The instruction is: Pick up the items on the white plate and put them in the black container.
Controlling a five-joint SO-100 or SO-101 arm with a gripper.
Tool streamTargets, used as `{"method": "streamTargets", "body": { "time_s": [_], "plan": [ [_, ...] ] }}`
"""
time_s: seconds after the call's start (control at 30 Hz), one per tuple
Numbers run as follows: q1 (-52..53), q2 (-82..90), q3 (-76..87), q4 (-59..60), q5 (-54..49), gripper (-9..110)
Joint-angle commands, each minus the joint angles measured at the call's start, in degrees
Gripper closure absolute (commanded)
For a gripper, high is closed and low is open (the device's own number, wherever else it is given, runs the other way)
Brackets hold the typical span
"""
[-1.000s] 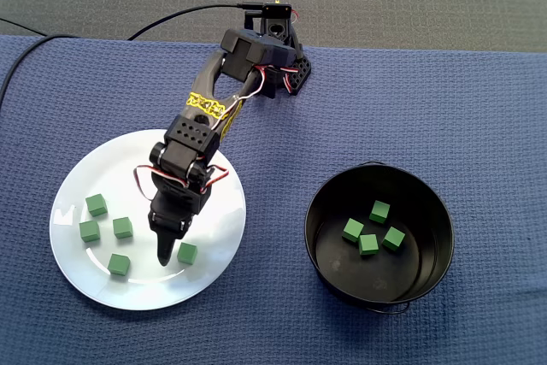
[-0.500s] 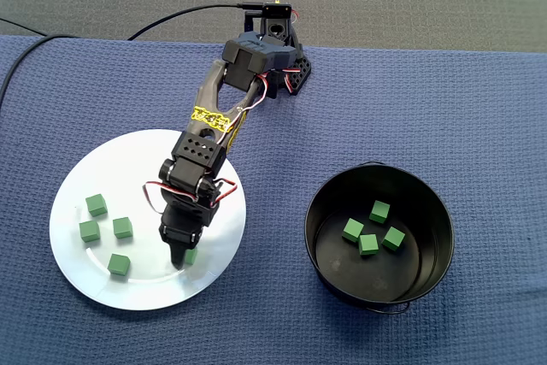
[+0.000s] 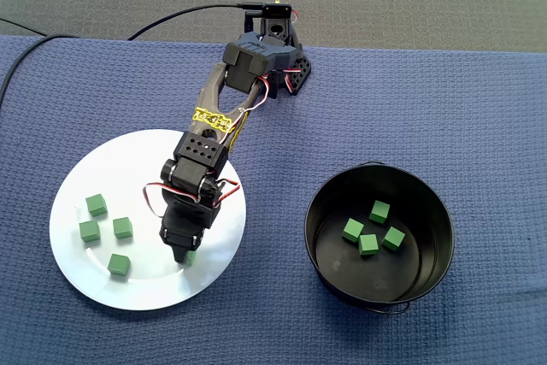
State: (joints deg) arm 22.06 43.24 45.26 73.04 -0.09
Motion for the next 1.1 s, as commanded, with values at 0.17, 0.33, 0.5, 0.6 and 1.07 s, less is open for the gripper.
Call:
{"method": "streamTargets", "body": {
  "time_s": [0.17, 0.33, 0.5, 0.6, 1.07],
  "plan": [
    [1.67, 1.76, -3.78, 2.02, -1.05, 102],
    [2.46, 17.67, -10.2, 10.81, 0.7, 102],
    [-8.96, 38.14, -16.79, 16.79, -12.48, 102],
    [-22.94, 41.75, -18.54, 21.45, -18.46, 102],
    [-46.32, 34.01, 15.21, 11.69, -23.47, 102]
  ]
}}
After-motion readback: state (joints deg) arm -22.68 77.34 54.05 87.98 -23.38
